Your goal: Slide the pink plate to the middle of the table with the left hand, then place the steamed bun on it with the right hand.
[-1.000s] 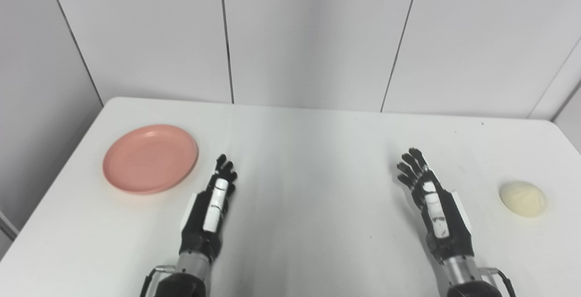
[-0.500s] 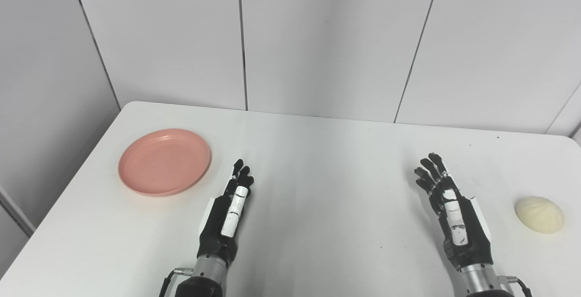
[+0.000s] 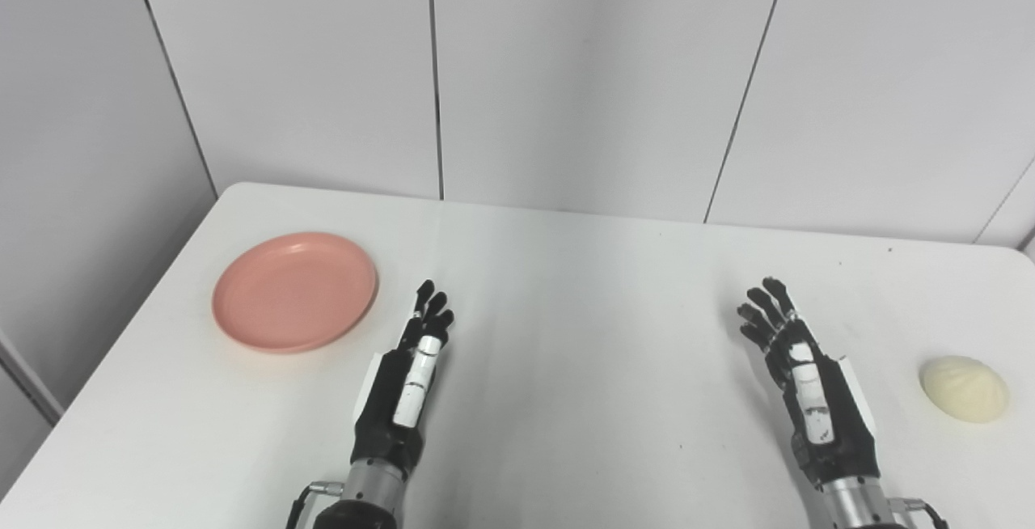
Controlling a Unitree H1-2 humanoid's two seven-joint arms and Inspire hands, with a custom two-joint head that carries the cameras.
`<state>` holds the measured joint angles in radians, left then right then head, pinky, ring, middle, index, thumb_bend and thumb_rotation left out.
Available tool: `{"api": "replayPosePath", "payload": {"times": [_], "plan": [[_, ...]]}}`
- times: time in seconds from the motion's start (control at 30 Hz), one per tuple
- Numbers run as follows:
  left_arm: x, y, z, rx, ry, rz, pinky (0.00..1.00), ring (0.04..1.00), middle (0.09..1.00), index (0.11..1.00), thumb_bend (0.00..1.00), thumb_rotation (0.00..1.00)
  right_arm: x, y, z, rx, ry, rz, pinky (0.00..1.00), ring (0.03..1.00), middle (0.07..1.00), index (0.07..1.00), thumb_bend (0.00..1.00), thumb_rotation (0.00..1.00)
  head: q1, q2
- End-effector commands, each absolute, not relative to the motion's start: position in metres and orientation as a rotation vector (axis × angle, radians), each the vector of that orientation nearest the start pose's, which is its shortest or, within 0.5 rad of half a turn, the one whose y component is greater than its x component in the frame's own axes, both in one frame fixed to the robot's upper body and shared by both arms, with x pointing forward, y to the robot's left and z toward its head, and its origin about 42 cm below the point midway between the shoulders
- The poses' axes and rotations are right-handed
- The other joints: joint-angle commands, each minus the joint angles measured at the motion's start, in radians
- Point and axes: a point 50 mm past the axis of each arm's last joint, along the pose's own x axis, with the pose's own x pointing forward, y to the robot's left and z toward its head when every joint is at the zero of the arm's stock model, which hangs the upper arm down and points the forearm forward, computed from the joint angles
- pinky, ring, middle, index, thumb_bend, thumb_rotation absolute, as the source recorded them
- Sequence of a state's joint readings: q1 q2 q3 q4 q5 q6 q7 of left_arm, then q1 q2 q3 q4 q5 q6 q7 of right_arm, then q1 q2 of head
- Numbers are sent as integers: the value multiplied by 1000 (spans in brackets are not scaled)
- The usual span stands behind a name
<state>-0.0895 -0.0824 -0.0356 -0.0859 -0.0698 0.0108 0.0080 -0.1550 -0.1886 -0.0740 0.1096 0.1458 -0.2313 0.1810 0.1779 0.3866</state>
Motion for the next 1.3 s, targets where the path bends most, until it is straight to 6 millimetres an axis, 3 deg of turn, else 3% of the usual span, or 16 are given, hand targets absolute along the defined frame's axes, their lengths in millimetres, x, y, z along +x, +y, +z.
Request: {"api": "replayPosePath", "payload": {"times": [0.0,0.23,0.6,0.8,0.93,1.27], "plan": [[316,166,174,-197,-260,-59,1000,981,974,1000,652,878,316,-277,116,-44,-242,110,913,904,928,947,805,975,-2,1],[342,197,228,-227,-385,-25,995,989,990,982,813,882,318,-277,113,-32,-234,90,912,899,924,934,805,969,-7,-14],[384,272,277,-175,-489,90,870,926,919,909,876,865,320,-280,111,-34,-217,96,928,916,935,949,774,977,0,-17],[401,308,288,-143,-505,124,786,878,870,867,892,833,321,-281,110,-42,-211,97,922,913,925,950,769,985,2,-17],[414,331,291,-84,-508,166,766,848,831,781,881,818,321,-283,109,-32,-206,97,922,913,915,948,768,973,2,-16],[450,390,267,-9,-475,263,727,773,797,802,880,806,320,-283,107,-27,-200,107,913,910,907,948,768,973,-1,-12]]}}
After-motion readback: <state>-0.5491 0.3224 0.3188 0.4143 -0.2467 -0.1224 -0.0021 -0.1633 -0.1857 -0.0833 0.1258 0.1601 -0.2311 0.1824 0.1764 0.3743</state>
